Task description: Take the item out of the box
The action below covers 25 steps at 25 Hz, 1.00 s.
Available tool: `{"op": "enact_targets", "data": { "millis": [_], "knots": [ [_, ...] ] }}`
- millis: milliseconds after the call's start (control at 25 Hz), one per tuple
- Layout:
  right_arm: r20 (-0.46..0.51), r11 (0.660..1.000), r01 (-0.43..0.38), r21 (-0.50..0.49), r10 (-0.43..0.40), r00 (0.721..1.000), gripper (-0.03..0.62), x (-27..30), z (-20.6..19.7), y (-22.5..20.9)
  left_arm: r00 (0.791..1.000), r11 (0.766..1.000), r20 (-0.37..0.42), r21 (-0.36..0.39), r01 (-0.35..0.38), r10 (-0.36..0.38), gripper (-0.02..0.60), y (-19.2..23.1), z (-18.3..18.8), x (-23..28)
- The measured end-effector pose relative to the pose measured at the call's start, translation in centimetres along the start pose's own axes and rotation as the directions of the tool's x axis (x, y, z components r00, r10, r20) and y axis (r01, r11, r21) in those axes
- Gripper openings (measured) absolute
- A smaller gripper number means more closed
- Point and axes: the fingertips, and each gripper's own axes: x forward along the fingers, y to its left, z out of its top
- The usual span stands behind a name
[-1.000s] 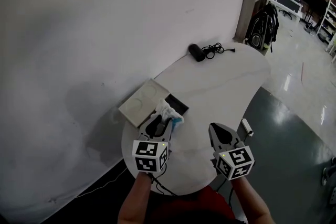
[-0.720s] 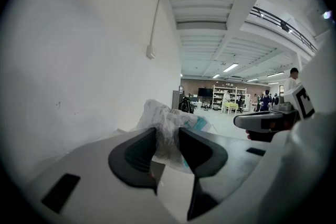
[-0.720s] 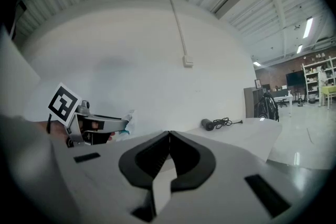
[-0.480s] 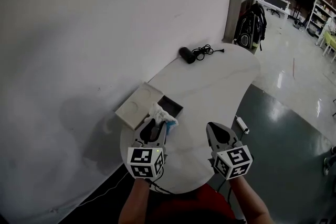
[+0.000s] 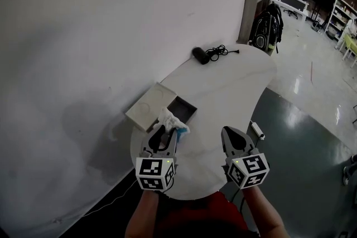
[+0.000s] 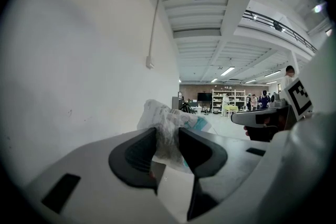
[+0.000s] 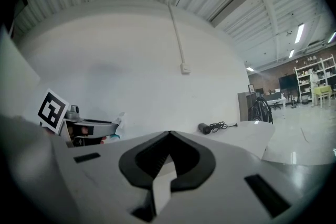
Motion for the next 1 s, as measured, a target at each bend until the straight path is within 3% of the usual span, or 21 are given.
{"op": "enact_targets", "data": {
  "millis": [1000],
  "knots": [
    [0.058, 1.000, -0.013, -0.013, 0.014, 0.998, 0.012, -0.5, 1.2, 3.3, 0.999, 1.000, 0.046, -0.004, 0.005, -0.005, 0.152, 1.1, -0.3, -2.5]
  ]
}}
